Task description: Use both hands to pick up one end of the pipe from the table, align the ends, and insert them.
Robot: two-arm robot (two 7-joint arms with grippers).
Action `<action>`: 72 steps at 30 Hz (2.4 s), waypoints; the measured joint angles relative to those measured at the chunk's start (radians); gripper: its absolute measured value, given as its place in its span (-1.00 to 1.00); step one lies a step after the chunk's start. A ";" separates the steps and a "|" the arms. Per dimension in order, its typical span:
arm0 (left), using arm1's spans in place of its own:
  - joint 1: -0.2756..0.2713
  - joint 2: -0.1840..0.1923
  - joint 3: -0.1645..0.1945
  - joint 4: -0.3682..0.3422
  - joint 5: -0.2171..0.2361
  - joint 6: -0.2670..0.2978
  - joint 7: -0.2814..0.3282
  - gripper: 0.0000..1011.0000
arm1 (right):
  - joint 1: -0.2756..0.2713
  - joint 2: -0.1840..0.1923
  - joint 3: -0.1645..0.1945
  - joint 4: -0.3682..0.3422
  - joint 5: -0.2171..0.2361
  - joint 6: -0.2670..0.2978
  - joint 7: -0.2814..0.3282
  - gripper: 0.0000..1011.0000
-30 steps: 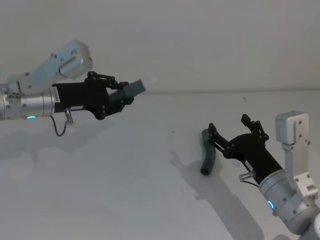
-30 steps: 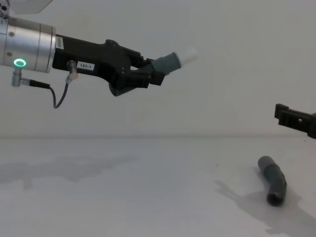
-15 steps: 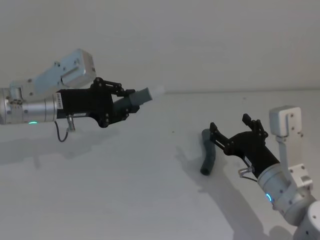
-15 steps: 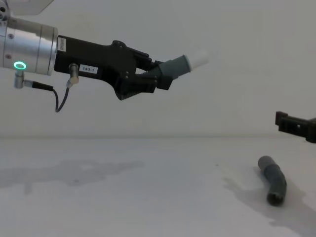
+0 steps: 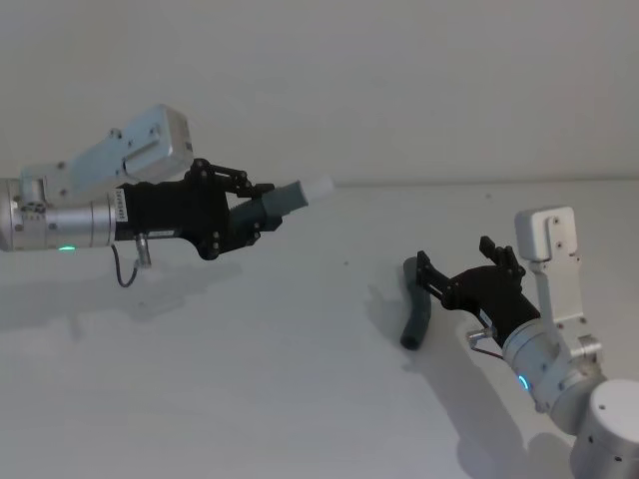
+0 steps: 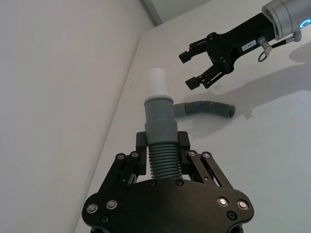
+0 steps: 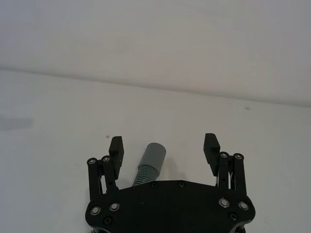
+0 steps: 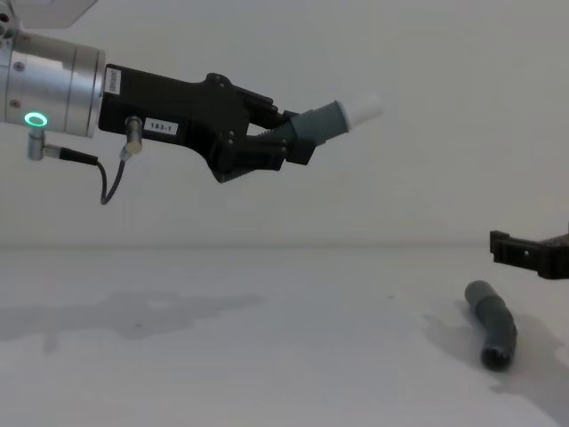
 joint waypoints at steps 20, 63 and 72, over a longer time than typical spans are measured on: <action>0.001 0.002 0.002 -0.003 -0.001 -0.004 -0.004 -0.34 | 0.081 0.009 0.002 -0.020 0.029 0.160 0.069 0.98; 0.001 0.002 0.003 -0.004 -0.001 -0.005 -0.004 -0.34 | 0.312 0.033 -0.080 0.116 0.029 0.570 0.198 0.98; 0.001 0.002 0.003 -0.004 -0.001 -0.005 -0.004 -0.34 | 0.314 0.031 -0.084 0.147 0.021 0.577 0.206 0.98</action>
